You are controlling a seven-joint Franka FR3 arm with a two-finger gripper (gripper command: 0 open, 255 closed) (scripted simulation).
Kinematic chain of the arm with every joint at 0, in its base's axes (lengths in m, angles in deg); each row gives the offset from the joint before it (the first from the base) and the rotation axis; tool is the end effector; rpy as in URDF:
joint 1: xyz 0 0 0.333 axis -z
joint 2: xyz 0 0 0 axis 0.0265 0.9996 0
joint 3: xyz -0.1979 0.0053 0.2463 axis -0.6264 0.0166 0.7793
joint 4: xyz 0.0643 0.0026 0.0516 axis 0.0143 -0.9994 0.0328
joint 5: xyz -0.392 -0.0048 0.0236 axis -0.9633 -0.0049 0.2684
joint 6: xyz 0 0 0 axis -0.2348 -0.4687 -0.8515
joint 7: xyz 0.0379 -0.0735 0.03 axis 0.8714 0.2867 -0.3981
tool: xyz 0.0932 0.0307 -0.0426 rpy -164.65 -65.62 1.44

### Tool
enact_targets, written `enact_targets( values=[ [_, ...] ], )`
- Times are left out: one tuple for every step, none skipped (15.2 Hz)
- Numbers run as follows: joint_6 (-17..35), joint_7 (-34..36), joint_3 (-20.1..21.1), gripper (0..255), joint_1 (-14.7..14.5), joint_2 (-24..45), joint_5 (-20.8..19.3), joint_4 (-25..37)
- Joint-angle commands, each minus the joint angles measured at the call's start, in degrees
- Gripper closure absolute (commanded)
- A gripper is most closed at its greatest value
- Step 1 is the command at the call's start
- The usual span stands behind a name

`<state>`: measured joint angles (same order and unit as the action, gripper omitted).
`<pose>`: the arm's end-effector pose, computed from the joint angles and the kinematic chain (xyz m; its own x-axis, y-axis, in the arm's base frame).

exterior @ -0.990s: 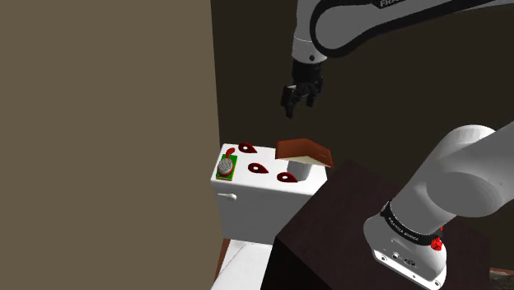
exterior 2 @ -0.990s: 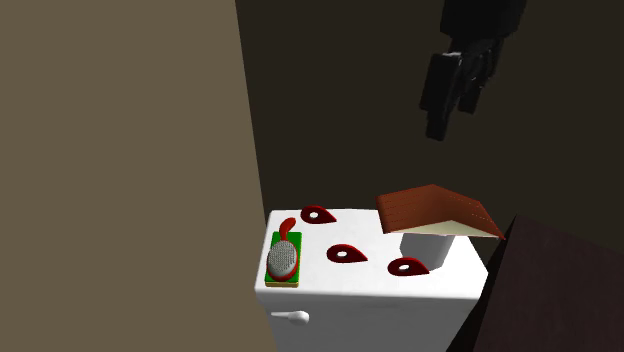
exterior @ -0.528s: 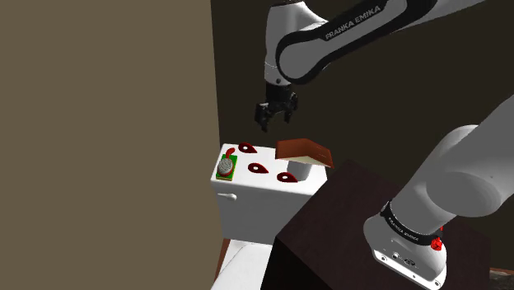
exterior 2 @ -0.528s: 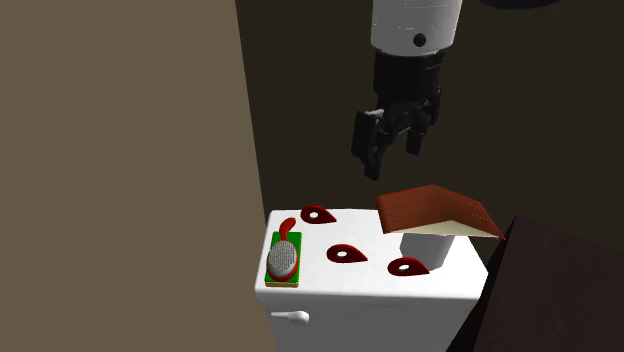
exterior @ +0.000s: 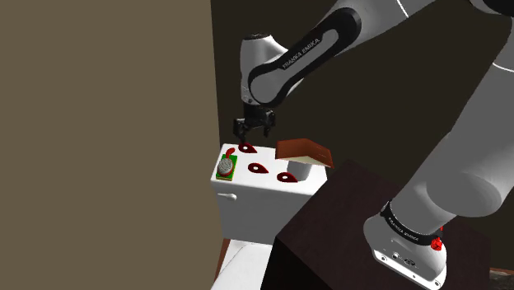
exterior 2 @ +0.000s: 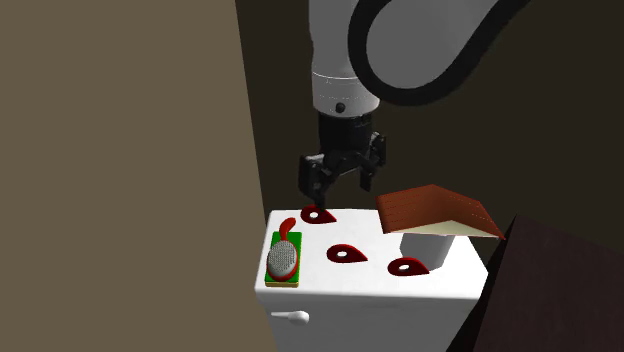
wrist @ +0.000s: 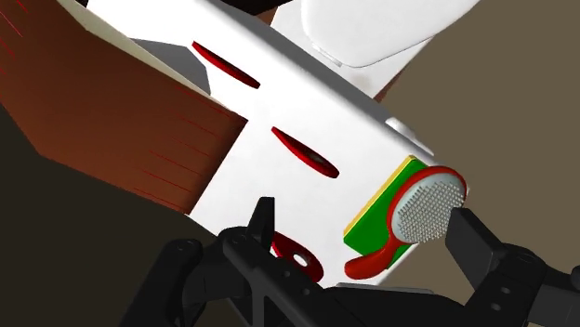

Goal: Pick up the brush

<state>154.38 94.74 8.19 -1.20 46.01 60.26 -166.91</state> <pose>0.5116 0.0977 0.2937 0.9404 -0.3391 -0.0262 -0.3379 -0.9403 0.0412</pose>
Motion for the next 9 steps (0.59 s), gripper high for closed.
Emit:
enact_targets(
  values=[
    [1.8, 2.9, -0.2, 0, -0.5, 5.1, -0.9, 3.2],
    [2.4, 4.2, -0.3, 0, -0.8, 7.4, -1.2, 4.8],
    [3.0, 5.4, -0.6, 0, -1.1, 9.7, -1.5, 6.5],
    [3.5, 6.5, -0.8, 0, -1.5, 12.0, -1.8, 8.3],
    [4.0, 7.6, -1.1, 0, -1.9, 14.3, -2.0, 10.2],
    [4.4, 8.6, -1.4, 0, -2.2, 16.6, -2.2, 12.1],
    [4.7, 9.5, -1.7, 0, -2.6, 18.9, -2.2, 14.1],
    [4.9, 10.4, -2.0, 0, -3.0, 21.2, -2.3, 16.2],
    [5.0, 11.3, -2.3, 0, -3.3, 23.5, -2.3, 18.3]
  ],
)
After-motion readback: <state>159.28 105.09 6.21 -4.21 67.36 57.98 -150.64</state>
